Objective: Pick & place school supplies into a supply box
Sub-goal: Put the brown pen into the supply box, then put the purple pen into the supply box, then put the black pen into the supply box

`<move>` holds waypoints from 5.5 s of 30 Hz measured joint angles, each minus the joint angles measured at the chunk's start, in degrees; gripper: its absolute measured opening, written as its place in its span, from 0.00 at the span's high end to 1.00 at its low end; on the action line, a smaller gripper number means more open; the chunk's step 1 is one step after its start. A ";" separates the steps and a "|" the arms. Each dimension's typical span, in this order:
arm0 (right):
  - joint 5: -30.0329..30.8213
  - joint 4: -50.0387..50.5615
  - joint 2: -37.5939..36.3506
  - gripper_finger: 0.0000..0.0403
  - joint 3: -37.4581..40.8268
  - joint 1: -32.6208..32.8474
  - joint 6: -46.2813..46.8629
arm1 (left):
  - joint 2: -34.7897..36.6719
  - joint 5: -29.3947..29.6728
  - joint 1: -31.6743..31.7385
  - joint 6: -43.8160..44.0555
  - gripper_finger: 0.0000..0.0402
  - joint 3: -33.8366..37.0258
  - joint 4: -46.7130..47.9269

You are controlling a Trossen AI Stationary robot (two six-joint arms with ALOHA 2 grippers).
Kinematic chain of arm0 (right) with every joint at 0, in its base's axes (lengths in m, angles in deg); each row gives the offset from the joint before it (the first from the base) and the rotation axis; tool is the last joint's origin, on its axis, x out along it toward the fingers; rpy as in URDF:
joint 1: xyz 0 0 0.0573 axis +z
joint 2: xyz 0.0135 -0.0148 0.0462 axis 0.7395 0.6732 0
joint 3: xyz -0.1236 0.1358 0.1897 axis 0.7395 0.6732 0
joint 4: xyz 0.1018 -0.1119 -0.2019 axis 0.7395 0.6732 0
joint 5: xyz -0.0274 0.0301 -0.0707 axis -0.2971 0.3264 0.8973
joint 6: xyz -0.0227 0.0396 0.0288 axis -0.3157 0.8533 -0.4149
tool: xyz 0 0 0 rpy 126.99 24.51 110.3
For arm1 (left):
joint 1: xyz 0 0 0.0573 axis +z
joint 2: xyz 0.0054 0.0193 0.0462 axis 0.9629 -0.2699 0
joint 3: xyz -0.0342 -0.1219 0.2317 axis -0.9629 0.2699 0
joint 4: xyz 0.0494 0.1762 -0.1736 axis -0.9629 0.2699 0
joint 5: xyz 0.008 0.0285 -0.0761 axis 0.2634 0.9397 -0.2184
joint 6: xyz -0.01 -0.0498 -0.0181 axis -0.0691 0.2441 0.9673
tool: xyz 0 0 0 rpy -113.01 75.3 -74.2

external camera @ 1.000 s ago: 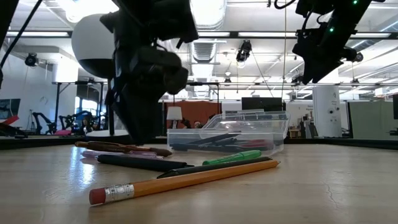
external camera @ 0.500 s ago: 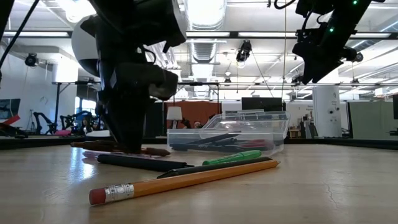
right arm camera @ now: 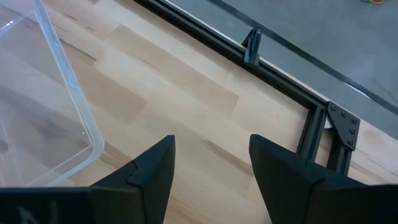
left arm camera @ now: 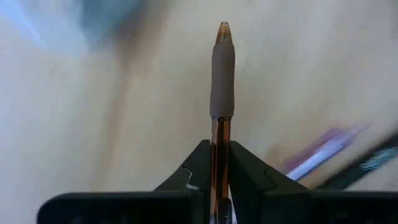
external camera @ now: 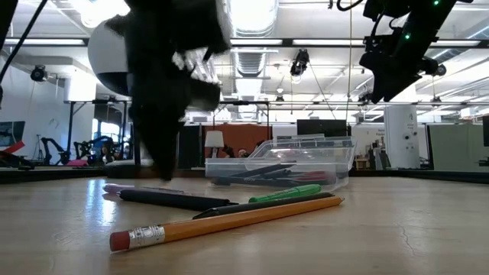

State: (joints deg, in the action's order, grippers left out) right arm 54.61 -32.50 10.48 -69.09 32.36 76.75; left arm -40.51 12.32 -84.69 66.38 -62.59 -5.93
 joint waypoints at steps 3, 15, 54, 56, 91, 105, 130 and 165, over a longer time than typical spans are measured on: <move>0.00 0.06 0.00 0.51 0.00 0.00 -0.02 | 1.70 1.56 0.11 -9.30 0.96 -5.47 5.17; 0.00 0.22 0.00 0.51 0.14 0.04 -0.04 | -6.81 1.96 10.16 -43.75 0.96 -24.66 5.55; -0.11 -1.63 -0.13 0.51 2.58 0.04 -5.24 | -0.83 -8.70 -1.76 -45.31 0.64 -6.66 6.45; -0.09 -2.04 -0.13 0.51 2.58 0.04 -5.42 | -0.85 -8.74 -2.44 -44.10 0.64 -4.61 5.29; 1.51 -2.73 -0.09 0.51 2.58 0.02 -5.18 | 0.14 -0.71 0.20 -35.87 0.97 -3.18 3.07; 1.51 -2.86 -0.09 0.52 2.58 0.04 -5.38 | -5.84 0.13 10.76 -43.28 0.97 -19.80 2.13; 0.17 -0.40 -0.09 0.52 2.58 0.00 -9.78 | -6.23 -10.46 3.71 -39.31 0.67 -25.23 10.91; -2.14 -0.68 -0.09 0.52 2.58 0.04 -10.34 | -5.51 -4.84 -9.90 -32.06 0.73 2.59 -14.03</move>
State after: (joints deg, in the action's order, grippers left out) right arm 52.47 -33.18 10.39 -66.51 32.40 66.41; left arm -46.02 7.48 -94.59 34.32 -60.00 -19.96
